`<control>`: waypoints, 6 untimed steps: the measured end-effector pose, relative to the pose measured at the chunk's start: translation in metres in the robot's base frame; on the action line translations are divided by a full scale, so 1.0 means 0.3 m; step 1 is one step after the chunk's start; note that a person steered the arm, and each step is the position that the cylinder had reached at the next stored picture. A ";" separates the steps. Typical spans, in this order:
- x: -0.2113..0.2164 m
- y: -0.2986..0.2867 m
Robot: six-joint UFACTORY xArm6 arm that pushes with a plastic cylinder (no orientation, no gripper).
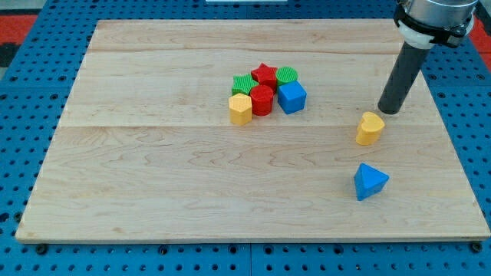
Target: Push the yellow heart close to the blue triangle
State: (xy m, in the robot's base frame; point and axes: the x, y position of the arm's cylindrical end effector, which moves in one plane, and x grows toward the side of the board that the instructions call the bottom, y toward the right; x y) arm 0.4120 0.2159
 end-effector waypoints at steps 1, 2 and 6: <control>0.004 -0.024; 0.097 -0.201; 0.135 -0.399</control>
